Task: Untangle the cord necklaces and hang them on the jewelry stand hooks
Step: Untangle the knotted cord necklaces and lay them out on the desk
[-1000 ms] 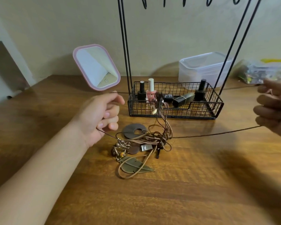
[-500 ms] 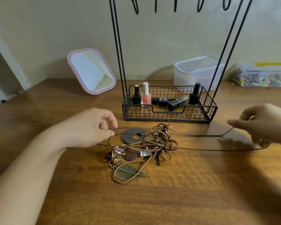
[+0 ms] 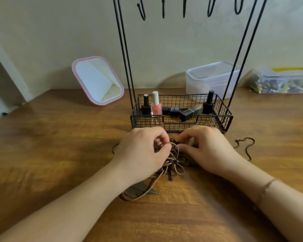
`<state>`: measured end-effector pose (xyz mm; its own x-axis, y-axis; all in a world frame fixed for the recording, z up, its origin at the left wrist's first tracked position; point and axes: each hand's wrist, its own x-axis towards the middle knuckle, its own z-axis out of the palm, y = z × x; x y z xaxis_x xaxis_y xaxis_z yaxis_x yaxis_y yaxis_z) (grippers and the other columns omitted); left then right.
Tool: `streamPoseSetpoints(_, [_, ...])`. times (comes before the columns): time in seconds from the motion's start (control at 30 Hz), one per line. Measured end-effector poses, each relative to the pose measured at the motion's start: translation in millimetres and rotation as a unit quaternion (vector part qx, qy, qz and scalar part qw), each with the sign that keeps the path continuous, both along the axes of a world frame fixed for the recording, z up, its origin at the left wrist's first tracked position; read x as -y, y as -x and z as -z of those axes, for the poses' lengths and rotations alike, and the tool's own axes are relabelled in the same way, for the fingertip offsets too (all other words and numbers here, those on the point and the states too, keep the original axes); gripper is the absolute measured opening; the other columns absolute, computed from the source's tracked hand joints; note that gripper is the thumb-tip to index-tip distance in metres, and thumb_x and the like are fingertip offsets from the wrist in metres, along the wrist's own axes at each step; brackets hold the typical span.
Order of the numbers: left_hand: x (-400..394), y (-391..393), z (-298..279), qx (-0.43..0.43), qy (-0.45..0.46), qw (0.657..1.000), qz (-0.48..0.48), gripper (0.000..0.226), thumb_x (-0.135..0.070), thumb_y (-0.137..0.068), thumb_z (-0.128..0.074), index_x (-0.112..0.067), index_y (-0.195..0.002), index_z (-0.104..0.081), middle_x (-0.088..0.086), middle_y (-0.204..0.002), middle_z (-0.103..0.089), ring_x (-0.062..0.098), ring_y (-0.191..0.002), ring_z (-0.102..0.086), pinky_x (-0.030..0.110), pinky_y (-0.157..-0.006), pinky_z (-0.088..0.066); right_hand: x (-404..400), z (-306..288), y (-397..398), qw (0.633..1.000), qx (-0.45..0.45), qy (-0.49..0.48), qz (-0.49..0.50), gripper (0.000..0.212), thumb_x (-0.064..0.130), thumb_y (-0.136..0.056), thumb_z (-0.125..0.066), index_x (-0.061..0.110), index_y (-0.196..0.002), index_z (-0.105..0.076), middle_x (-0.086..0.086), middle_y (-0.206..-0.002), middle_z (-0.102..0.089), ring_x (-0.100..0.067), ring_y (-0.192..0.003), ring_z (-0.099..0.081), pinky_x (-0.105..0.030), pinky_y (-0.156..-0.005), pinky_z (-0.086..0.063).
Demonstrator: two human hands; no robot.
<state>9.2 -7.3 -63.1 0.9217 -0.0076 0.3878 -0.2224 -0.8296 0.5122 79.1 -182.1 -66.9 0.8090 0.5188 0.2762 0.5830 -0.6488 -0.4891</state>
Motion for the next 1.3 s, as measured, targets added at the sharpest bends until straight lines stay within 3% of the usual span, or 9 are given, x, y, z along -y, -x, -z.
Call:
streamPoseSetpoints(0.17, [-7, 3, -7, -0.076, 0.133, 0.985, 0.075, 0.024, -0.027, -0.085, -0.045, -0.023, -0.082, -0.068, -0.001, -0.069, -0.068, 0.013, -0.070, -0.064, 0.039, -0.066, -0.052, 10, -4, 3, 0.988, -0.072, -0.140, -0.009, 0.009, 0.031, -0.084, -0.075, 0.029, -0.078, -0.068, 0.009, -0.076, -0.067, -0.003, -0.071, -0.062, -0.013, -0.060, -0.047])
streamPoseSetpoints(0.33, [-4, 8, -10, -0.060, 0.132, 0.984, 0.104, 0.029, -0.054, -0.089, -0.055, -0.030, -0.080, -0.068, -0.007, -0.071, -0.064, 0.010, -0.070, -0.060, 0.037, -0.063, -0.047, 12, -12, 15, 0.922, -0.202, -0.315, -0.099, 0.019, 0.032, -0.071, -0.075, 0.014, -0.077, -0.071, -0.002, -0.071, -0.070, -0.014, -0.064, -0.062, -0.040, -0.068, -0.055])
streamPoseSetpoints(0.5, [-3, 10, -9, -0.048, 0.135, 0.982, 0.120, 0.010, -0.030, -0.090, -0.071, -0.027, -0.100, -0.074, -0.013, -0.089, -0.072, 0.007, -0.089, -0.066, 0.018, -0.074, -0.049, 11, -14, 19, 0.871, -0.251, -0.401, -0.132, 0.014, 0.019, -0.081, -0.065, 0.006, -0.086, -0.062, -0.009, -0.070, -0.070, -0.019, -0.064, -0.065, -0.033, -0.064, -0.055])
streamPoseSetpoints(0.63, [-9, 11, -11, -0.086, 0.199, 0.961, 0.173, 0.020, -0.020, -0.094, -0.063, -0.018, -0.111, -0.073, -0.004, -0.101, -0.075, 0.017, -0.101, -0.069, 0.030, -0.089, -0.053, 15, -15, 16, 0.834, -0.276, -0.464, -0.114, 0.014, 0.020, -0.086, -0.055, 0.007, -0.092, -0.054, -0.008, -0.072, -0.064, -0.020, -0.071, -0.065, -0.036, -0.068, -0.054])
streamPoseSetpoints(0.73, [-11, 12, -11, -0.100, 0.250, 0.949, 0.165, 0.024, -0.023, -0.088, -0.064, -0.016, -0.110, -0.071, 0.002, -0.098, -0.075, 0.018, -0.098, -0.069, 0.033, -0.090, -0.054, 16, -12, 17, 0.851, -0.242, -0.456, -0.096, 0.018, 0.025, -0.087, -0.056, 0.009, -0.093, -0.050, -0.009, -0.075, -0.065, -0.026, -0.073, -0.066, -0.040, -0.065, -0.053])
streamPoseSetpoints(0.83, [-12, 12, -10, -0.100, 0.279, 0.943, 0.150, 0.027, -0.024, -0.080, -0.070, -0.019, -0.107, -0.068, 0.004, -0.097, -0.074, 0.017, -0.095, -0.069, 0.031, -0.088, -0.054, 19, -9, 21, 0.936, -0.016, -0.341, -0.088, 0.023, 0.035, -0.091, -0.066, 0.018, -0.098, -0.053, 0.000, -0.085, -0.063, -0.019, -0.081, -0.063, -0.036, -0.067, -0.054])
streamPoseSetpoints(0.9, [-12, 13, -10, -0.098, 0.306, 0.935, 0.148, 0.025, -0.023, -0.077, -0.072, -0.019, -0.101, -0.068, 0.004, -0.092, -0.073, 0.015, -0.087, -0.068, 0.025, -0.078, -0.052, 21, -11, 24, 0.953, 0.074, -0.268, -0.125, 0.016, 0.035, -0.091, -0.065, 0.021, -0.099, -0.062, 0.006, -0.088, -0.062, -0.019, -0.086, -0.062, -0.035, -0.069, -0.054])
streamPoseSetpoints(1.13, [-13, 12, -12, -0.086, 0.323, 0.925, 0.179, 0.013, -0.035, -0.080, -0.070, -0.023, -0.085, -0.068, -0.004, -0.078, -0.063, 0.009, -0.076, -0.058, 0.022, -0.073, -0.047, 13, -6, 29, 0.971, -0.018, -0.194, -0.142, 0.015, 0.035, -0.083, -0.070, 0.043, -0.095, -0.066, 0.016, -0.090, -0.069, -0.005, -0.078, -0.065, -0.015, -0.064, -0.050])
streamPoseSetpoints(1.3, [-15, 11, -11, -0.106, 0.342, 0.916, 0.181, 0.019, -0.027, -0.093, -0.058, -0.017, -0.082, -0.069, 0.021, -0.088, -0.057, 0.028, -0.084, -0.052, 0.028, -0.084, -0.045, 14, -4, 25, 0.948, -0.103, -0.261, -0.150, 0.014, 0.039, -0.093, -0.057, 0.029, -0.088, -0.067, 0.002, -0.081, -0.064, -0.030, -0.069, -0.059, -0.044, -0.063, -0.053])
